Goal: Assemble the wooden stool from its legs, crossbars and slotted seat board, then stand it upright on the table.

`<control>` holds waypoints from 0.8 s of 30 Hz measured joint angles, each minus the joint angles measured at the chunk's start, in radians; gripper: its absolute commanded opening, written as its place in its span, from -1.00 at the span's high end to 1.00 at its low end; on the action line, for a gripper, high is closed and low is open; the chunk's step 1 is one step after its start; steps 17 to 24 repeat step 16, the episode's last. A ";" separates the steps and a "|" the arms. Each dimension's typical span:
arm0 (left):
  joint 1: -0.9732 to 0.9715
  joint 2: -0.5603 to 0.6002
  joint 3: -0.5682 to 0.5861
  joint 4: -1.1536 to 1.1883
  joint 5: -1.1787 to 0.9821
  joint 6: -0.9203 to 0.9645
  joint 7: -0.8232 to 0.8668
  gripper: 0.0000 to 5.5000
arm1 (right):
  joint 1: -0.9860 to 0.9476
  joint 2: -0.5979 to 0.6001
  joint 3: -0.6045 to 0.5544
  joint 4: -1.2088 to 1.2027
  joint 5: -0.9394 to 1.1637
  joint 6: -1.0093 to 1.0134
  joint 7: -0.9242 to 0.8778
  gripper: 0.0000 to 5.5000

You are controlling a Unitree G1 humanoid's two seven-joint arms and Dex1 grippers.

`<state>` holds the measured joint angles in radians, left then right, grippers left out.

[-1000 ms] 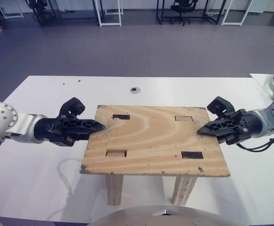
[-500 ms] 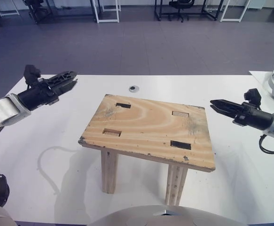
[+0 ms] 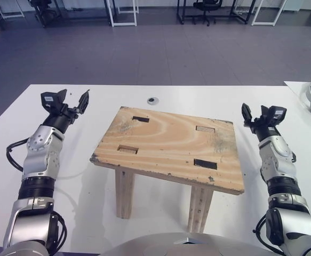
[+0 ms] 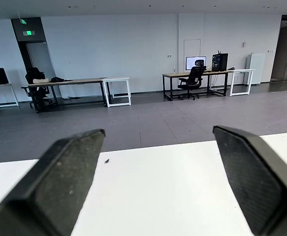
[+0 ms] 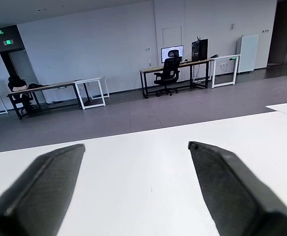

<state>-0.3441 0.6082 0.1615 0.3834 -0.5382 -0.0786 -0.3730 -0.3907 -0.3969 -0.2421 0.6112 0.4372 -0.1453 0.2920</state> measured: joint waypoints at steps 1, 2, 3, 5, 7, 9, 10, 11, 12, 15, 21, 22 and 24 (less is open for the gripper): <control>-0.006 -0.004 0.007 0.016 0.005 0.000 -0.011 -0.48 | 0.000 0.010 0.000 0.001 -0.012 -0.018 -0.001 -0.43; -0.013 -0.007 0.009 0.029 0.020 0.000 -0.018 -0.48 | -0.001 0.016 0.000 0.003 -0.018 -0.025 -0.002 -0.43; -0.022 -0.007 0.011 0.046 0.033 0.000 -0.025 -0.48 | -0.001 0.019 0.000 0.005 -0.034 -0.031 -0.004 -0.43; -0.035 -0.011 0.021 0.072 0.044 0.001 -0.047 -0.48 | -0.001 0.032 -0.009 0.007 -0.050 -0.045 -0.020 -0.43; -0.050 -0.015 0.027 0.093 0.071 0.007 -0.058 -0.48 | -0.001 0.045 -0.013 0.006 -0.081 -0.072 -0.037 -0.43; -0.069 -0.015 0.031 0.104 0.081 0.013 -0.064 -0.48 | 0.003 0.062 -0.009 0.003 -0.111 -0.094 -0.051 -0.43; -0.073 -0.015 0.033 0.105 0.088 0.027 -0.069 -0.48 | 0.010 0.070 -0.007 -0.004 -0.126 -0.103 -0.062 -0.43; -0.073 -0.015 0.035 0.105 0.099 0.033 -0.074 -0.48 | 0.018 0.078 -0.007 -0.011 -0.133 -0.103 -0.072 -0.43; -0.073 -0.015 0.038 0.104 0.106 0.045 -0.075 -0.48 | 0.027 0.087 -0.004 -0.024 -0.154 -0.104 -0.086 -0.43; -0.063 -0.021 0.050 0.058 0.117 0.072 -0.067 -0.48 | 0.053 0.092 0.016 -0.050 -0.210 -0.105 -0.103 -0.43; -0.052 -0.025 0.052 0.039 0.118 0.077 -0.059 -0.48 | 0.059 0.091 0.016 -0.061 -0.217 -0.104 -0.107 -0.43; -0.052 -0.025 0.052 0.039 0.118 0.077 -0.059 -0.48 | 0.059 0.091 0.016 -0.061 -0.217 -0.104 -0.107 -0.43; -0.052 -0.025 0.052 0.039 0.118 0.077 -0.059 -0.48 | 0.059 0.091 0.016 -0.061 -0.217 -0.104 -0.107 -0.43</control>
